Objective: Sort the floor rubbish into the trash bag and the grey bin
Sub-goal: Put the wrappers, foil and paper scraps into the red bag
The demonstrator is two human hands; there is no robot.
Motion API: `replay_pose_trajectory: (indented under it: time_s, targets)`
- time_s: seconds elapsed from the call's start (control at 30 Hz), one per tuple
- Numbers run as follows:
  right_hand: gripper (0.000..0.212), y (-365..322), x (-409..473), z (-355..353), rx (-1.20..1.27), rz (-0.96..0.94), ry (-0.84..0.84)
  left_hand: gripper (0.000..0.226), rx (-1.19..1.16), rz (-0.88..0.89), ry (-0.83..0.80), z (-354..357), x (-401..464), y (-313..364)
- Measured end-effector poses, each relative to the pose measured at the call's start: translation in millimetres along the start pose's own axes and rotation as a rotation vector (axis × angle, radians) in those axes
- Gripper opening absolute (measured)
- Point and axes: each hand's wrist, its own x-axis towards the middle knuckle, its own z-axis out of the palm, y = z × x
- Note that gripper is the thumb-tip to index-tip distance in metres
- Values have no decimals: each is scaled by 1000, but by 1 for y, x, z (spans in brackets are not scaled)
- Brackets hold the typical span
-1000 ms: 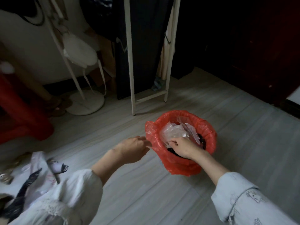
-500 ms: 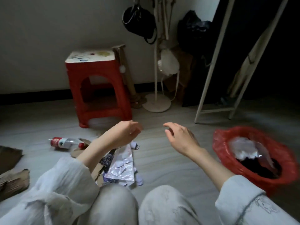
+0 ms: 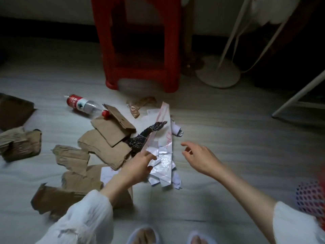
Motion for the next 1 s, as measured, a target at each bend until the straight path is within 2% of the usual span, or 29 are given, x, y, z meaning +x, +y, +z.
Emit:
replay_pose_trajectory:
  time_s: [0.13,0.23,0.37,0.43,0.53,0.67,0.77,0.83,0.9,1.0]
  targets:
    - [38,29,29,51,20,14,-111,66,126,-52,-38,44,30,-17]
    - [40,44,51,80,-37,-20,-150,82,252,-19,-88,60,52,-29]
    - [53,41,89,98,-209,-202,-86,77,265,-18,-125,67,68,-41]
    - [58,34,106,109,-334,-262,-98,70,227,-25,-48,75,67,-45]
    - [57,30,117,130,-497,-338,-144,45,212,26,77,85,63,-46]
    - [31,31,114,146,-410,-377,-40,36,279,71,174,86,62,-48]
    - [23,37,108,154,-164,-334,20,41,259,77,199,88,59,-47]
    - [15,39,106,149,-16,-240,6,35,209,33,210,86,59,-43]
    - [20,48,105,143,63,-151,6,22,82,-60,232,83,58,-38]
    - [16,56,95,130,232,-53,65,24,-97,-191,284,75,55,-34]
